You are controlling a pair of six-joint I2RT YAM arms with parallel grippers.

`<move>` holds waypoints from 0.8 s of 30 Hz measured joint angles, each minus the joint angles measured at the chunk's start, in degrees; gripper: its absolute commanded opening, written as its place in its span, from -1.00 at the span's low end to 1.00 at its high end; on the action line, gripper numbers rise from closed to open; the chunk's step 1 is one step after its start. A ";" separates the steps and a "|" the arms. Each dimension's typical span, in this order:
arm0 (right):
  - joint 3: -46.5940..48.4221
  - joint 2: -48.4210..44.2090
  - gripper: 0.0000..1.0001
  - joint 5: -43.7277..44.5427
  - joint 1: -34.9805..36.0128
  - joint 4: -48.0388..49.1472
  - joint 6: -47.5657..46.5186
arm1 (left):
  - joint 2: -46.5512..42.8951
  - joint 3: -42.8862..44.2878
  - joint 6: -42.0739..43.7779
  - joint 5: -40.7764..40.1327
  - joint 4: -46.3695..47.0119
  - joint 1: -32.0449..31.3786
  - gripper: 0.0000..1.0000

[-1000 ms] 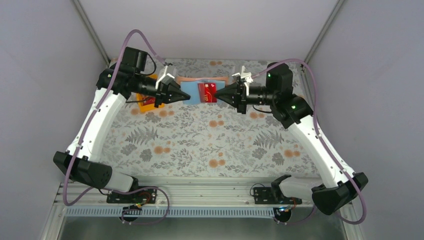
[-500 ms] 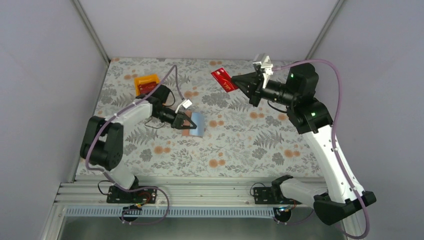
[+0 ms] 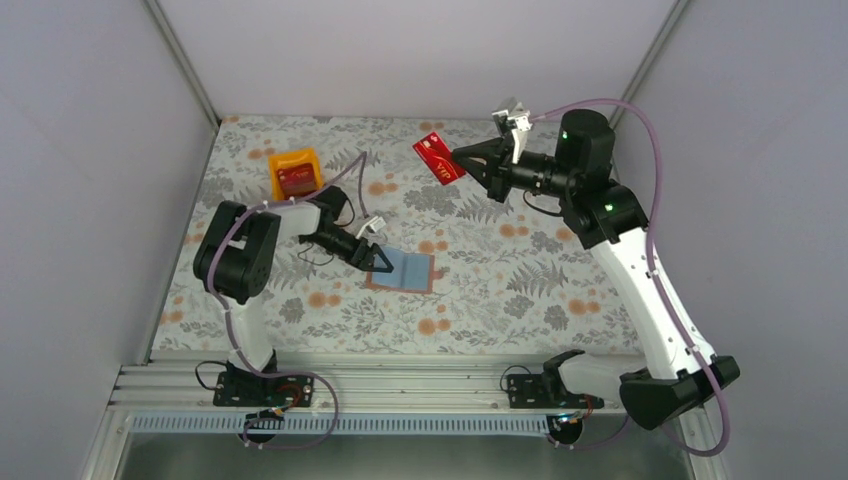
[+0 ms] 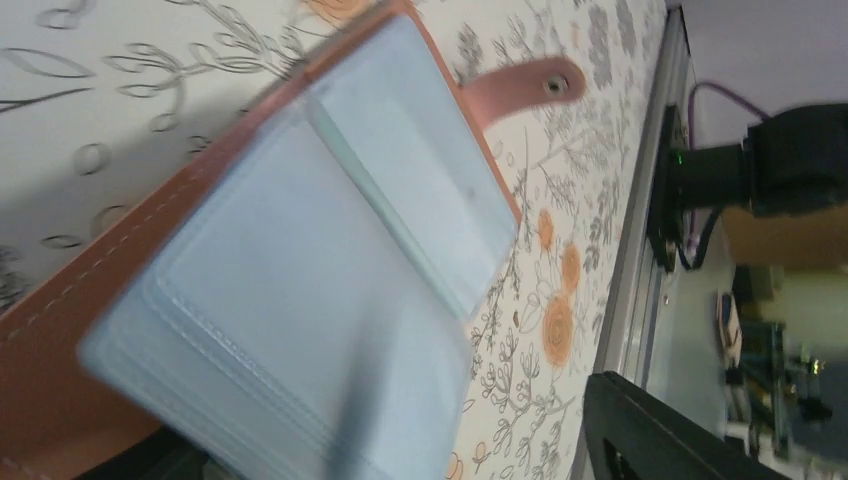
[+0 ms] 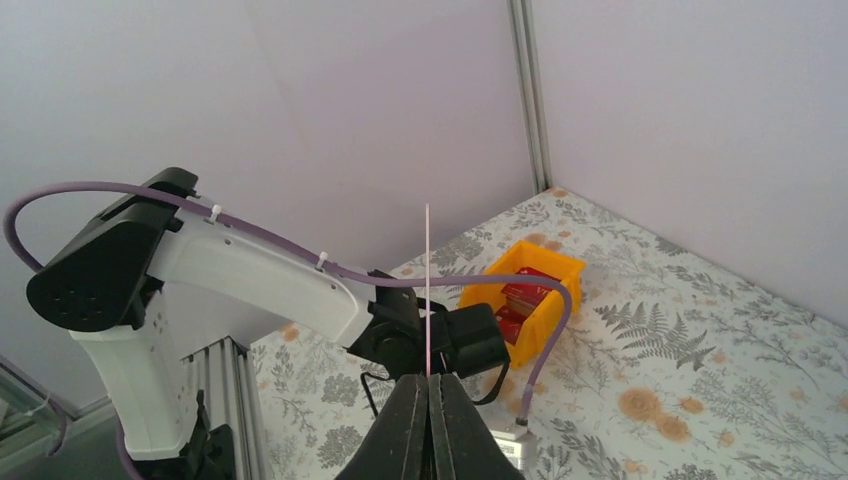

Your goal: Take the credit cards out of the card holder

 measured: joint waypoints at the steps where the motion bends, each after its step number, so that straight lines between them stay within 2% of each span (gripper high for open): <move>1: 0.02 0.11 -0.92 -0.11 0.00 -0.02 0.26 | -0.31 0.00 -0.15 -1.20 0.07 0.26 0.61; 5: 0.02 0.83 -0.92 -0.81 0.00 0.04 1.73 | -3.87 0.04 0.94 -5.81 -0.66 1.68 0.66; 9: 0.87 3.17 -0.92 -1.03 0.00 -0.46 3.32 | -9.81 3.13 5.55 -9.86 -5.75 4.22 0.74; 12: 2.23 6.19 -0.92 -0.59 0.00 -1.16 4.52 | -14.16 9.53 10.25 -10.14 -11.17 5.25 0.74; 19: 2.34 10.71 -0.92 0.70 0.00 -1.62 8.15 | -21.24 31.93 18.58 -8.68 -22.97 5.42 0.77; 21: 2.56 11.39 -0.92 0.74 0.00 -1.73 9.25 | -24.39 35.23 19.71 -11.08 -22.86 5.22 0.78; 24: 4.79 13.46 -0.92 0.17 0.00 -2.03 11.02 | -30.29 38.18 23.45 -19.26 -21.14 3.61 0.78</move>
